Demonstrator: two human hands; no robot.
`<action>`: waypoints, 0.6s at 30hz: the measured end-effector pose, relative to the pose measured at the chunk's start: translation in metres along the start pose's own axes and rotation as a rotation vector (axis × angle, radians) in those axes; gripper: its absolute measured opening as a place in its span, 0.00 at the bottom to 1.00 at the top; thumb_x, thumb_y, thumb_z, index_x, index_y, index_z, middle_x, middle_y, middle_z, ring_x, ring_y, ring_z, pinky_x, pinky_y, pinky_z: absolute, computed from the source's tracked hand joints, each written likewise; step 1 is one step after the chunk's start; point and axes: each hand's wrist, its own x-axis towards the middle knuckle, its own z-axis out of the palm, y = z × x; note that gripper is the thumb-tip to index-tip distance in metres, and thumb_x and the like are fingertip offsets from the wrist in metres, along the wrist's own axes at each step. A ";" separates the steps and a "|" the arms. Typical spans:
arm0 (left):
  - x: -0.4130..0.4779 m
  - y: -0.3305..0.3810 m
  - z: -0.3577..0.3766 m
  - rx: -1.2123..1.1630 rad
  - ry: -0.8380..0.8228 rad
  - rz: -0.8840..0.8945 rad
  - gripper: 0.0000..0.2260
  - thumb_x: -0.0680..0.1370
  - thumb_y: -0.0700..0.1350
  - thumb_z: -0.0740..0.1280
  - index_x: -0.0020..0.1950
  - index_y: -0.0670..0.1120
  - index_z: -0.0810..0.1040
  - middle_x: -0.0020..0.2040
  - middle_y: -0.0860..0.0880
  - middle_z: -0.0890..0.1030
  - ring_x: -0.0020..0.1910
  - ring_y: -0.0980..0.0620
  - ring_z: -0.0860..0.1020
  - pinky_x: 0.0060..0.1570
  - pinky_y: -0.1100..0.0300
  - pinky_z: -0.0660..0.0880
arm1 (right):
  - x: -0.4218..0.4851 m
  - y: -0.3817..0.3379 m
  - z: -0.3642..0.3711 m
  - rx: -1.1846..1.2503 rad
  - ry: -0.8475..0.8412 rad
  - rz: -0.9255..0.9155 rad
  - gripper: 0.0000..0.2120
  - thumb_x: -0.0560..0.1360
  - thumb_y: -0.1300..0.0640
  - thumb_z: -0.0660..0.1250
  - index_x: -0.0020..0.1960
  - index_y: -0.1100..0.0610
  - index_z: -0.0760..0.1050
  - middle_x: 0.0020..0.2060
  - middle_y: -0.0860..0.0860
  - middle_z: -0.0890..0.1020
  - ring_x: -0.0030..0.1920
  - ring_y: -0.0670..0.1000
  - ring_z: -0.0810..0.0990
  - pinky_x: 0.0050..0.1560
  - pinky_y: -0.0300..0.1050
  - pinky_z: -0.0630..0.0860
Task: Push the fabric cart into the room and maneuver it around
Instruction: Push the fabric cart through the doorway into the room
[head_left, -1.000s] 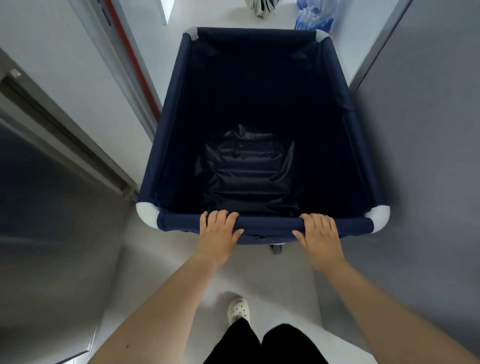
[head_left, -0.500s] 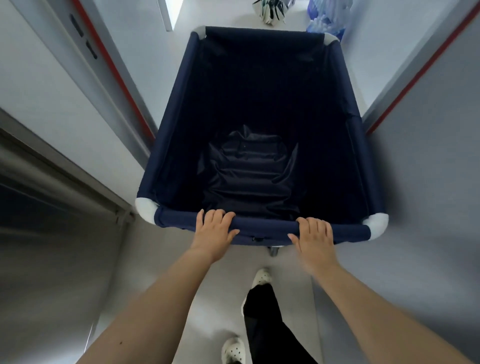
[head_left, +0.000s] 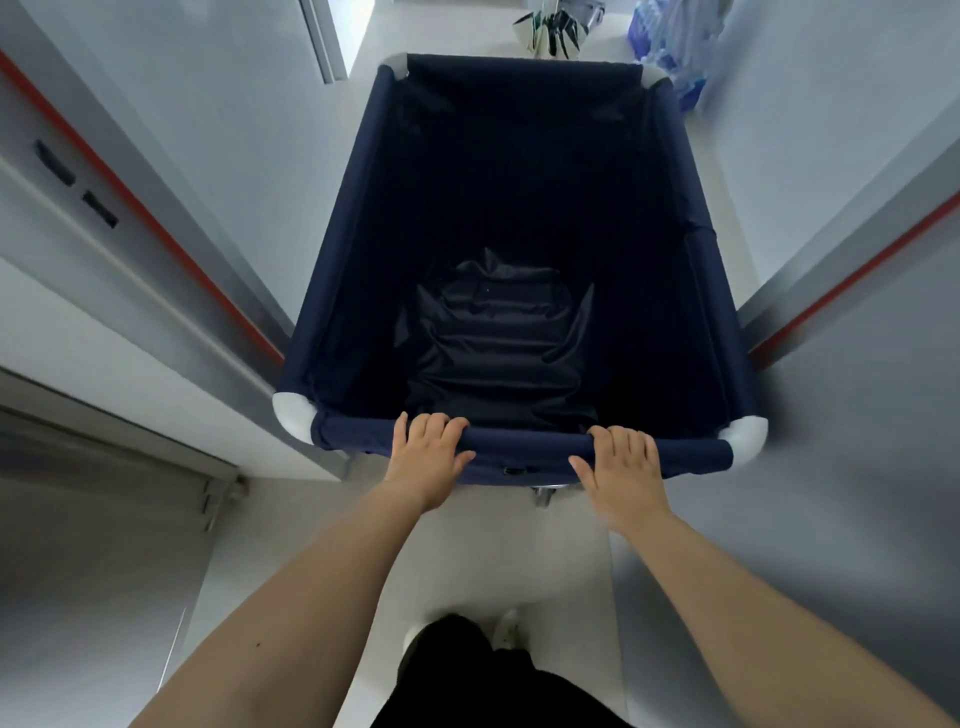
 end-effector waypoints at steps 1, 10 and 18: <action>0.013 0.001 -0.003 -0.008 -0.008 0.002 0.20 0.79 0.55 0.54 0.70 0.50 0.61 0.67 0.48 0.68 0.68 0.47 0.62 0.72 0.44 0.45 | 0.013 0.003 -0.002 -0.002 -0.005 0.001 0.23 0.77 0.43 0.55 0.64 0.59 0.65 0.57 0.56 0.73 0.59 0.58 0.69 0.68 0.53 0.58; 0.132 -0.001 -0.036 -0.064 -0.011 0.051 0.19 0.80 0.53 0.54 0.70 0.50 0.60 0.68 0.49 0.66 0.69 0.47 0.60 0.73 0.44 0.44 | 0.140 0.027 -0.023 -0.026 -0.029 0.040 0.26 0.76 0.39 0.52 0.64 0.57 0.64 0.58 0.55 0.73 0.60 0.57 0.68 0.71 0.55 0.55; 0.247 -0.010 -0.067 -0.055 -0.023 0.076 0.19 0.80 0.53 0.54 0.70 0.49 0.59 0.68 0.48 0.65 0.68 0.46 0.60 0.72 0.43 0.46 | 0.264 0.037 -0.047 -0.029 -0.087 0.121 0.32 0.74 0.34 0.49 0.66 0.57 0.62 0.62 0.55 0.71 0.64 0.57 0.65 0.73 0.55 0.51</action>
